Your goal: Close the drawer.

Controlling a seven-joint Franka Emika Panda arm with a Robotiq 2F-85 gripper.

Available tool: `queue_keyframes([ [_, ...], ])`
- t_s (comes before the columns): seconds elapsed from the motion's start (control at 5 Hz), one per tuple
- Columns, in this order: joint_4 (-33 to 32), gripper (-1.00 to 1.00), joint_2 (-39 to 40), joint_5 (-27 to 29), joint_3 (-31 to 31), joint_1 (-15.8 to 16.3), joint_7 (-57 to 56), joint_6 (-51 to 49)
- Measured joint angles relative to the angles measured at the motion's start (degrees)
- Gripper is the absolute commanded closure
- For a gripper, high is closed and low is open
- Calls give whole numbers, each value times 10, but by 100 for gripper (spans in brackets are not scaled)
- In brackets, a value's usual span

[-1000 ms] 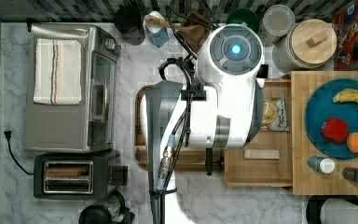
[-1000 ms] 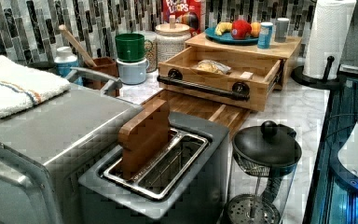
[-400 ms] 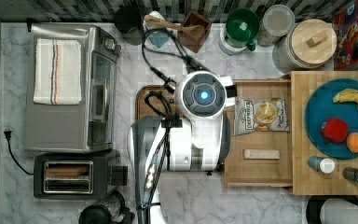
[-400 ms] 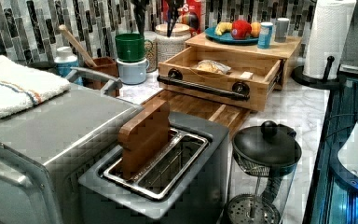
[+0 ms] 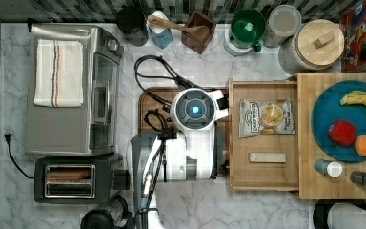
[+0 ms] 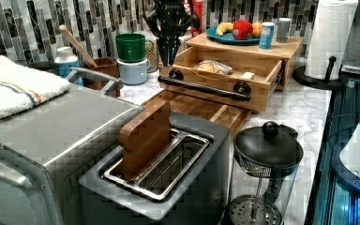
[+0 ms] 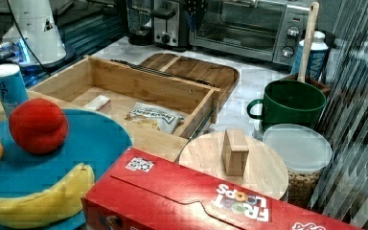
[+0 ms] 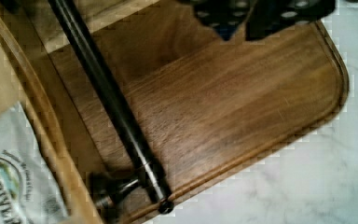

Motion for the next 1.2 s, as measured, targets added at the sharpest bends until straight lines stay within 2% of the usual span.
queue_keyframes([
  [0.2,-22,100,10,-9,17,-2,-31,54],
  [0.4,-31,100,27,-79,20,-3,-53,83],
  [0.6,-35,100,42,-100,16,-7,-90,75],
  [1.2,-57,100,69,-112,-10,-24,-196,128],
])
